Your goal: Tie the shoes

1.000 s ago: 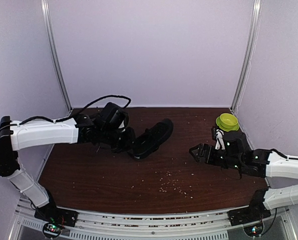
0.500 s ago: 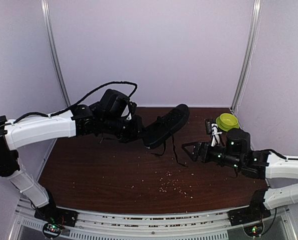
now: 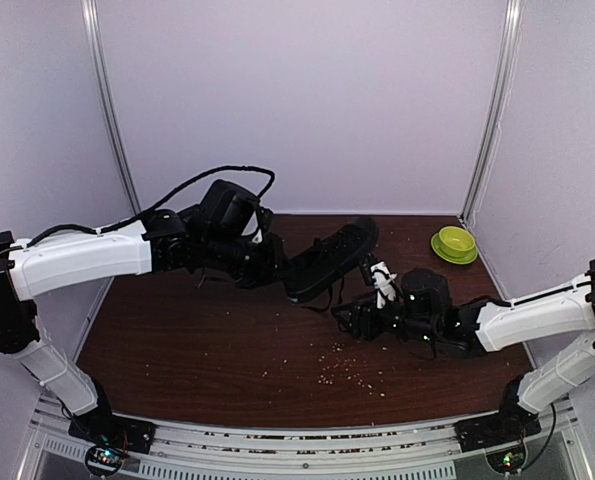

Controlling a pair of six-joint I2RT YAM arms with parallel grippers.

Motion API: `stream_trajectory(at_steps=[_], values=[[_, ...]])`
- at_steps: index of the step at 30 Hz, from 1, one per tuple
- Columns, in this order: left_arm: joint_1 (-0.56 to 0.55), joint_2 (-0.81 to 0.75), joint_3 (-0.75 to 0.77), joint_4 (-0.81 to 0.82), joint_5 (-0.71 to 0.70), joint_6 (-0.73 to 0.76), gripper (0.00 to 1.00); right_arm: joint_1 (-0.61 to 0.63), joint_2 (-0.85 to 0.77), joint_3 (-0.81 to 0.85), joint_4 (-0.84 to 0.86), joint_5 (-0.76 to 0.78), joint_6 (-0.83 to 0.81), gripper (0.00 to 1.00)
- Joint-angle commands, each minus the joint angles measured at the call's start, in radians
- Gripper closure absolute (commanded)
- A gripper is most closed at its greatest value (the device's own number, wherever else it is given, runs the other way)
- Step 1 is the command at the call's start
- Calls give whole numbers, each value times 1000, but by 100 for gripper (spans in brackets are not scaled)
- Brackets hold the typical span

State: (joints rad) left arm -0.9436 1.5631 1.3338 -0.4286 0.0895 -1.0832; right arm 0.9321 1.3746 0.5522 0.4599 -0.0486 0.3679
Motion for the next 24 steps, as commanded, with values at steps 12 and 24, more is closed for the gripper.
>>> stream_trajectory(at_steps=[12,24], values=[[2,-75,32,133,-5,-10,100,11,210,55,172,81,-35,69],[118,-200,-83,84,-118,45,100,12,-33,251,-346,129,-96,100]])
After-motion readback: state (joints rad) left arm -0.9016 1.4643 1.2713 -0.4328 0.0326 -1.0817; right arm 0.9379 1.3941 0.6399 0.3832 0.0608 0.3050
